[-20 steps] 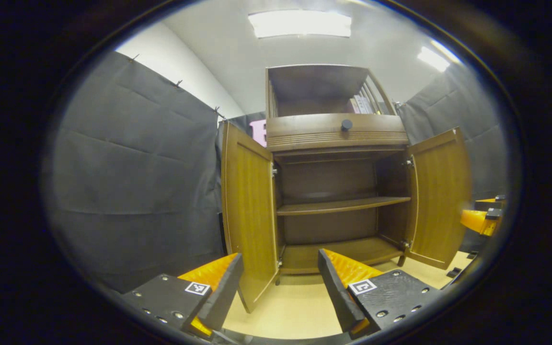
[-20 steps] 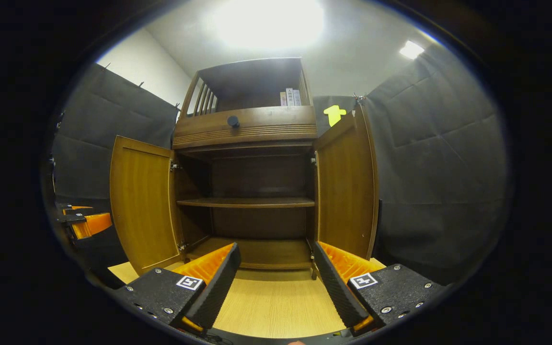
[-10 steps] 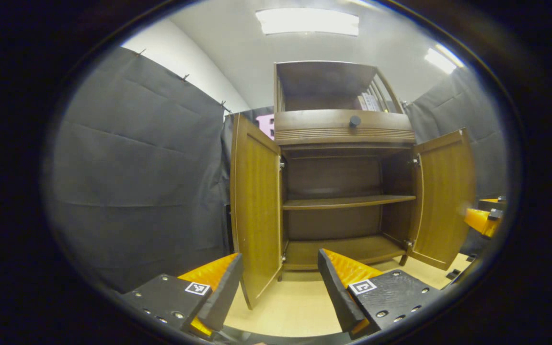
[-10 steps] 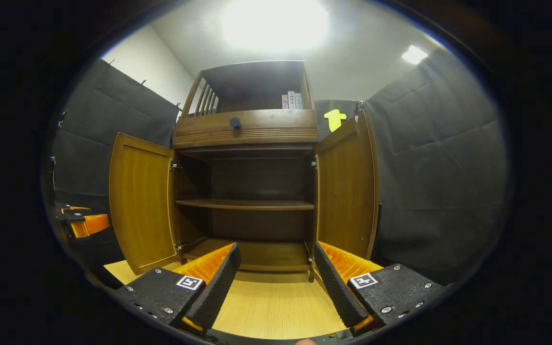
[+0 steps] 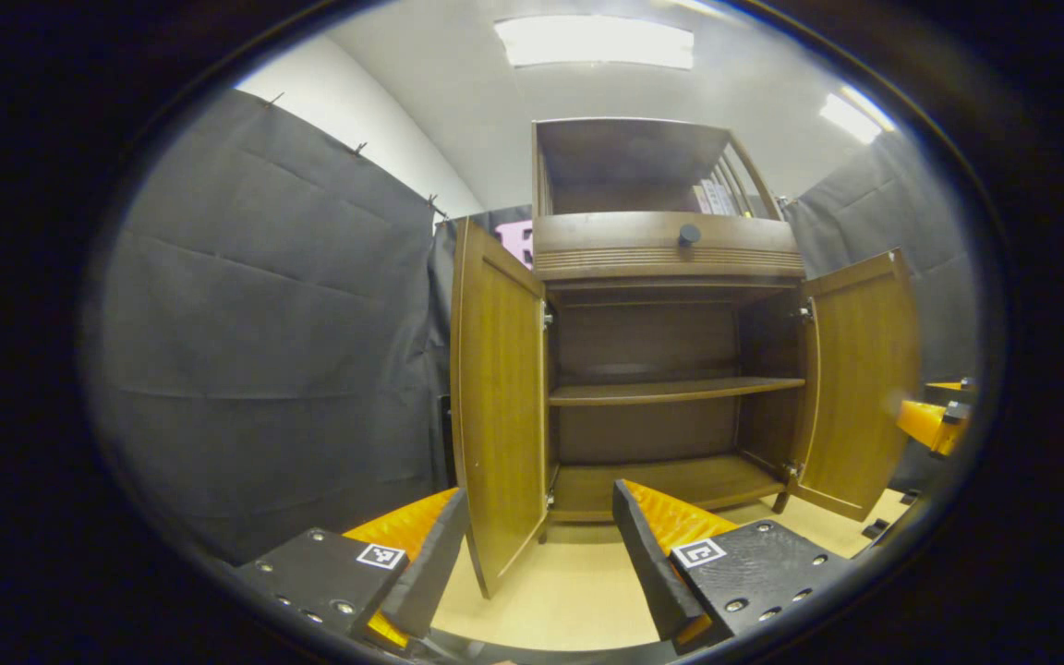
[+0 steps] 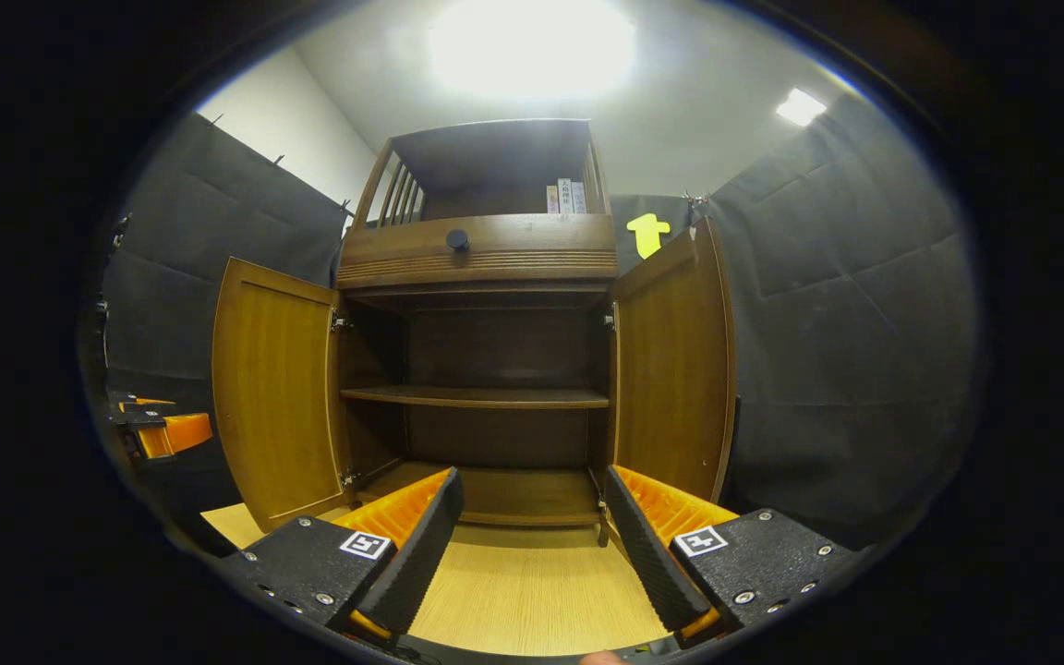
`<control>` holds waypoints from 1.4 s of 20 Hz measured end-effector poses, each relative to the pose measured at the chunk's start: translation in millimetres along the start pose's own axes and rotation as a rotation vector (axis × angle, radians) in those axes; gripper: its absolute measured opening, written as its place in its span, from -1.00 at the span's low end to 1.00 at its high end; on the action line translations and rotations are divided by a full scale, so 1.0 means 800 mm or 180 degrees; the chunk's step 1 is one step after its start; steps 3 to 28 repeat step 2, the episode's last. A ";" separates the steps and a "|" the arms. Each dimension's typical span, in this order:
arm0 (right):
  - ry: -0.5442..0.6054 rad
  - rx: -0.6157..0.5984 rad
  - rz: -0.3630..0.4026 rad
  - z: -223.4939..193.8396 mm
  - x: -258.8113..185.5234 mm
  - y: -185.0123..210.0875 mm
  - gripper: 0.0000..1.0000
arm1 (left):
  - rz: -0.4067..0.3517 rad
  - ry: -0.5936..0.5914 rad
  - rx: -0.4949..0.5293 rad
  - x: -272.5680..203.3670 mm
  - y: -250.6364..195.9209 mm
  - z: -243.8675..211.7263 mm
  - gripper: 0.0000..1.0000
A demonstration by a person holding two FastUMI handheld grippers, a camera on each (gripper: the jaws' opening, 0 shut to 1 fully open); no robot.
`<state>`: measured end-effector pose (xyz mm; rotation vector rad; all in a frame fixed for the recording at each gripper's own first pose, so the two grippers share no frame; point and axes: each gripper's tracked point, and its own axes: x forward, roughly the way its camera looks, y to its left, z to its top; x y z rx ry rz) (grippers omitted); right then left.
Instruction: Open the right door of the double-door shoe cabinet with the right hand, and open the left door with the left hand.
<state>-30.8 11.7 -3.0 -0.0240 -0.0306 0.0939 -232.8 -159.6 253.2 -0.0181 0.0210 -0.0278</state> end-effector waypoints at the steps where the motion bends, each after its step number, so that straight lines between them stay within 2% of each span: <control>1: -0.0002 0.0001 0.0002 0.000 0.000 0.000 0.91 | 0.0002 -0.0001 -0.0002 0.000 0.002 -0.001 0.89; 28: -0.0009 0.0000 0.0004 0.002 0.000 0.001 0.91 | 0.0007 -0.0002 -0.0004 0.002 0.002 -0.001 0.89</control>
